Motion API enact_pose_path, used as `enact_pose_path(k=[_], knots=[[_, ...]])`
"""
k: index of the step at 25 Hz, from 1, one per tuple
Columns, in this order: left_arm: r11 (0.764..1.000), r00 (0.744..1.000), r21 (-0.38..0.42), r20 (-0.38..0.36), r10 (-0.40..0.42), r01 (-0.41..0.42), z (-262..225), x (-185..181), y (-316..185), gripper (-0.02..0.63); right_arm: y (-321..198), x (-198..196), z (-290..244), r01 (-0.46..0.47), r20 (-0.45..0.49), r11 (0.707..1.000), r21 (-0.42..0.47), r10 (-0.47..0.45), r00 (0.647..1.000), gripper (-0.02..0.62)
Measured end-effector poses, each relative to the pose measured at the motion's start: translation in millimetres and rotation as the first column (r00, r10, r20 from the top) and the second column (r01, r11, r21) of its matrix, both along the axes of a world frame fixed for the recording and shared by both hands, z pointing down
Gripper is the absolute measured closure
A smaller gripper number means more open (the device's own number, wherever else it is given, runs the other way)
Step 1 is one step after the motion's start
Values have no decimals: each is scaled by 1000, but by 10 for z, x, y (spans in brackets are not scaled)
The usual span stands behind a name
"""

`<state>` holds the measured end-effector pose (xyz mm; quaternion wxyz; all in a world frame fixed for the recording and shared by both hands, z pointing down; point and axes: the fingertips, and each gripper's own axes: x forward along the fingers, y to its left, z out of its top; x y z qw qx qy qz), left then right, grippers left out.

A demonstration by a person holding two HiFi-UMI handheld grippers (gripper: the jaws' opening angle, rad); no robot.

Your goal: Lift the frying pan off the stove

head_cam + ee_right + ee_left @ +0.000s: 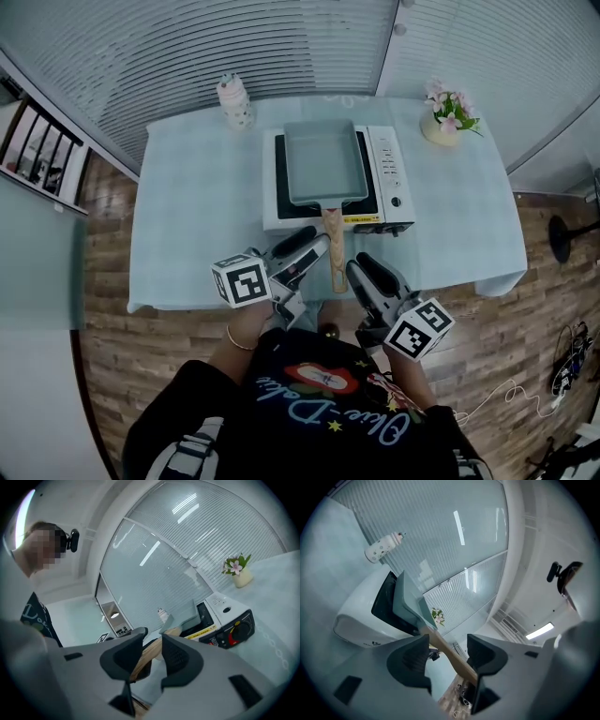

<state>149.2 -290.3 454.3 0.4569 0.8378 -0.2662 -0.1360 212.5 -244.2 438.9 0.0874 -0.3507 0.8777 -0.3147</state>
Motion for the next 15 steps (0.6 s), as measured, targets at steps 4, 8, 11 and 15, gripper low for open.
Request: enact_pose_path(k=[4,8,11,15], knots=[[998,997,-70,-72,1,-6,56,62,-75,360,-57,-65,81,19,71,998,-66,-14,997,453],[995,996,-100,-89,-1,-8,87,92,-122,357,-84,-140,108,44,140,993,-113,-28,990,437],[992,994,-121,-109,4,-18,88,135,-163,357,-92,-199,133,67,162,989,-132,-45,986,420],[985,991,-164,-128,31,-52,165,221,-172,357,-84,-268,175,106,223,979,-175,-66,973,405]])
